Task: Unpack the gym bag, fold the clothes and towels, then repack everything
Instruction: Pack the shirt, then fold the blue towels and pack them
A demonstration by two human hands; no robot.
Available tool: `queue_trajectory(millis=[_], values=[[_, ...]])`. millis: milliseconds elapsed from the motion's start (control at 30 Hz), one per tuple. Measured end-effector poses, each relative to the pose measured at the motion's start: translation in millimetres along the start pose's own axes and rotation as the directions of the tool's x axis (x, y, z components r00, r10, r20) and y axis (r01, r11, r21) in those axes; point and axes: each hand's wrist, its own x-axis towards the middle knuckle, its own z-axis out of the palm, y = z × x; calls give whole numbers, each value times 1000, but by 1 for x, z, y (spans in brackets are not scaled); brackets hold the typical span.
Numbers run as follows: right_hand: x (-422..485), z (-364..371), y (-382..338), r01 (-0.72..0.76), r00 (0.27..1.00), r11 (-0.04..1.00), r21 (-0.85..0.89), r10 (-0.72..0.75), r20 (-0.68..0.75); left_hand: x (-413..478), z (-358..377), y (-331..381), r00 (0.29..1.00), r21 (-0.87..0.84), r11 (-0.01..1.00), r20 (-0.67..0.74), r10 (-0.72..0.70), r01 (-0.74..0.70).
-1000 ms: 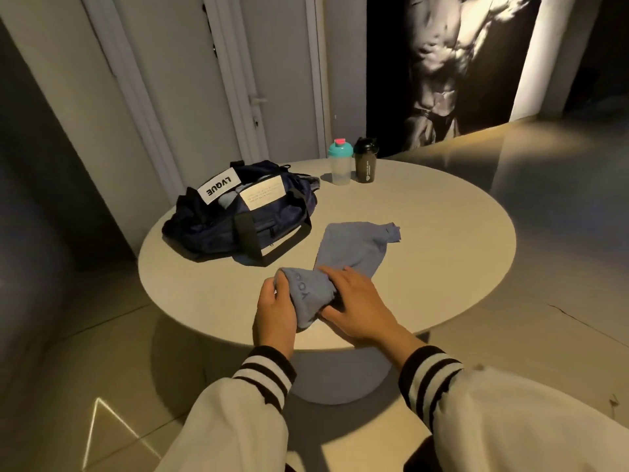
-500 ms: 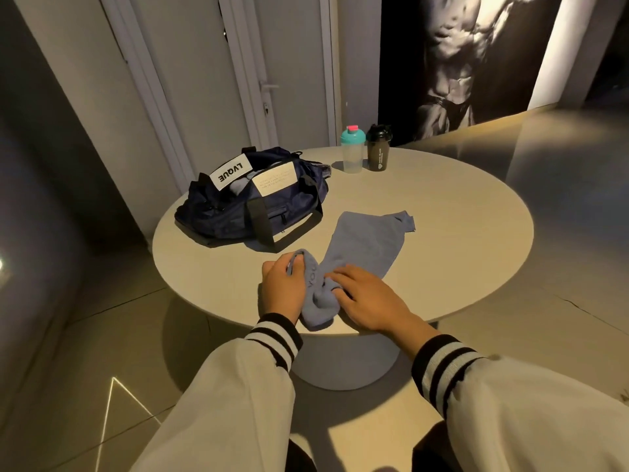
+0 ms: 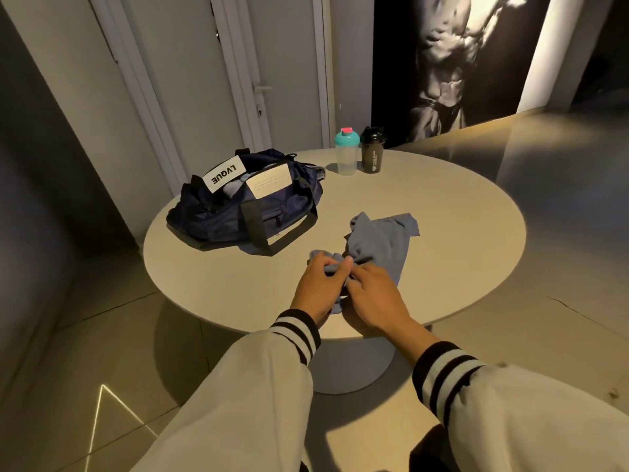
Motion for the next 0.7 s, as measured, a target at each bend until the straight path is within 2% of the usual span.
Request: queue_trajectory(millis=[67, 133, 233, 267, 367, 467, 567, 633, 700], values=[[-4, -1, -6, 24, 1000, 998, -54, -23, 19, 2, -4, 0, 999, -95, 995, -14, -42, 40], [-6, -3, -12, 77, 994, 973, -217, -59, 89, 2, -10, -4, 996, -122, 991, -63, -60, 52], [-5, -1, -16, 99, 973, 906, -412, -2, 229, 0, -26, -10, 987, -140, 989, -152, -61, 39], [-6, 1, -17, 88, 972, 899, -430, 17, 234, -1, -34, -10, 979, -131, 991, -196, -54, 28], [-7, 3, -19, 42, 984, 889, -456, 41, 171, 3, -59, -18, 944, -252, 966, -305, -127, 48], [-10, 2, -20, 46, 999, 883, -467, -28, 46, 10, -78, -37, 914, 84, 992, -403, -49, 90], [-13, 0, -20, 98, 995, 932, -348, -102, 7, 19, -74, -47, 920, 256, 945, -379, -95, 203], [-14, -3, -20, 148, 989, 951, -270, -144, 36, 20, -66, -48, 955, 372, 905, -276, -105, 207], [-14, -4, -19, 172, 985, 962, -210, -165, 50, 17, -55, -42, 987, 427, 896, -145, -65, 122]])
